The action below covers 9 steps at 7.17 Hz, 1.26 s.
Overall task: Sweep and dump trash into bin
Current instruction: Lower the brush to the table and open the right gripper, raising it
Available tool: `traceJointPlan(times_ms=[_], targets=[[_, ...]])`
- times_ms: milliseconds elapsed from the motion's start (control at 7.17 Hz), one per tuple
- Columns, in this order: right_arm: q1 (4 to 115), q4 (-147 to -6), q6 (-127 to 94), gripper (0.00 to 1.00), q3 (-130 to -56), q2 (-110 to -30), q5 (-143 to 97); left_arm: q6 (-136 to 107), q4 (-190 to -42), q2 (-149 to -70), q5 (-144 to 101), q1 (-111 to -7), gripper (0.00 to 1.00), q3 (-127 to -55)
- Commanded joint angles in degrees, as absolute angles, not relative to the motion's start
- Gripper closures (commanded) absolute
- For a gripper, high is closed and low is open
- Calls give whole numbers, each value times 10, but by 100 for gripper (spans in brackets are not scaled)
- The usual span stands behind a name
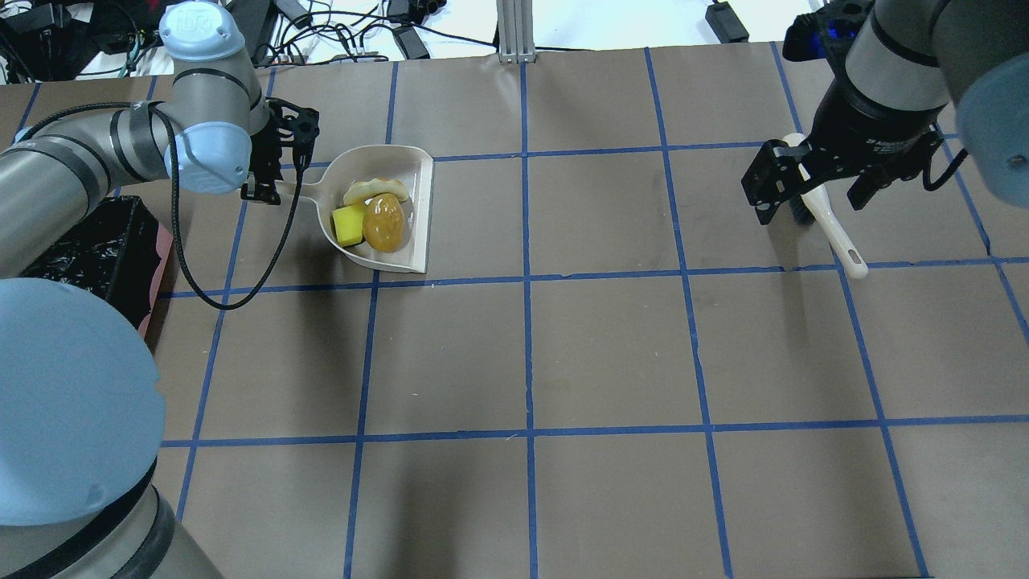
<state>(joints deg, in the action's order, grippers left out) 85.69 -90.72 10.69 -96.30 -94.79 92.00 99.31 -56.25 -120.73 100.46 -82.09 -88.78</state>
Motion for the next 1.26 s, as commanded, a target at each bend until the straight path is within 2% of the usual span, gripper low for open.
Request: traceJointPlan(times_ms=[0,1116], targets=[[858,-897,107,0,-962,-948,901,993,-562,-1207,1005,-821,100,-889],[858,-911,103,0,-964,-948,903,993,-562,-1207,1005,-821,100,-888]])
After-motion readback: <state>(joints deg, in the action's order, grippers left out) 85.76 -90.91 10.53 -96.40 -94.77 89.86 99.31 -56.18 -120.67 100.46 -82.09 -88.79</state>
